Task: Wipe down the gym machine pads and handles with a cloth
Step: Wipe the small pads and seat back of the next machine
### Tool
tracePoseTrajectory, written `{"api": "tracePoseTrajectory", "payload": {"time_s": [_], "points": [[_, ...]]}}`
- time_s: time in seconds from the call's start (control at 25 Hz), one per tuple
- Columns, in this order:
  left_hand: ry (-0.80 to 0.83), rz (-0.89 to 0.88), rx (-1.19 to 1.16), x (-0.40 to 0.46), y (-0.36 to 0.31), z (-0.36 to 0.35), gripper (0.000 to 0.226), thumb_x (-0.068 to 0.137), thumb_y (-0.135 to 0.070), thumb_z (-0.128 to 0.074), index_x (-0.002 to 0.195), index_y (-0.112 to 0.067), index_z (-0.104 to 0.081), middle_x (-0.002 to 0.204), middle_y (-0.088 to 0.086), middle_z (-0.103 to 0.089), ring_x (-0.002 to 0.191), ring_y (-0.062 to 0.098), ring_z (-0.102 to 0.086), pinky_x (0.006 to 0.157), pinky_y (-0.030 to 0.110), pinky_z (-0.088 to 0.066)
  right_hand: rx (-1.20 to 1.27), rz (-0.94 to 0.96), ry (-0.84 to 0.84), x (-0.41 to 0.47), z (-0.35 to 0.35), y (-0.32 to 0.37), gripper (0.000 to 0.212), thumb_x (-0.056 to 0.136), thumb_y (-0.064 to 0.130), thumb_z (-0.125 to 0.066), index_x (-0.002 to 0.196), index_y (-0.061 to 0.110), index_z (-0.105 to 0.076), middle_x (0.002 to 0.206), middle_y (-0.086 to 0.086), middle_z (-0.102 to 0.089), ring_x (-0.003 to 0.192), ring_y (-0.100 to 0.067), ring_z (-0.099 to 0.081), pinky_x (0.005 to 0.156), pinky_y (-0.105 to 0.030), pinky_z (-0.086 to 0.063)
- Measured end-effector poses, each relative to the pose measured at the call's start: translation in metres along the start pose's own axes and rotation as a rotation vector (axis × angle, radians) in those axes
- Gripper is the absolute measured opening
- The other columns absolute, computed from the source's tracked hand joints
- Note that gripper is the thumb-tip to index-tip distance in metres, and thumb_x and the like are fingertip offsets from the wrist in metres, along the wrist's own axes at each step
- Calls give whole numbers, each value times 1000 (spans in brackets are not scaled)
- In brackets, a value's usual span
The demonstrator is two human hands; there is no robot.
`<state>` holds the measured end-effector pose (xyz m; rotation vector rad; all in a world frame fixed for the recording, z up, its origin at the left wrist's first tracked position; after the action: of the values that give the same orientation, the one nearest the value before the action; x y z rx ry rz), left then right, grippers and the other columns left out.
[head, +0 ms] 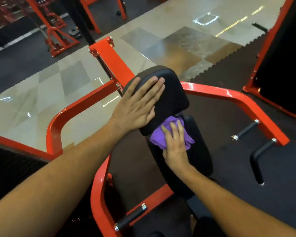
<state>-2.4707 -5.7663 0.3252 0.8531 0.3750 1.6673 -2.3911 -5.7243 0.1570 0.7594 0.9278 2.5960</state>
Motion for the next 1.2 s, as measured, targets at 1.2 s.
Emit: {"api": "tracePoseTrajectory", "payload": {"time_s": [1.2], "points": [[-27, -493, 86, -16, -27, -26, 64, 109, -36, -13, 161, -1, -21, 169, 20, -19, 158, 31, -17, 128, 54, -12, 532, -737, -662, -79, -54, -36, 57, 99, 17, -61, 151, 21, -38, 149, -2, -48, 138, -16, -45, 105, -13, -36]]}}
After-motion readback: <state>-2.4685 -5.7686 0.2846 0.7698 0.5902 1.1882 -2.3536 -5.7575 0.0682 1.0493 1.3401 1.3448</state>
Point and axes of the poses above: each hand's wrist, its own x-axis towards the middle knuckle, its own z-axis out of the back of the hand, y = z × x, the point moved 9 cm from there along x, towards the middle knuckle
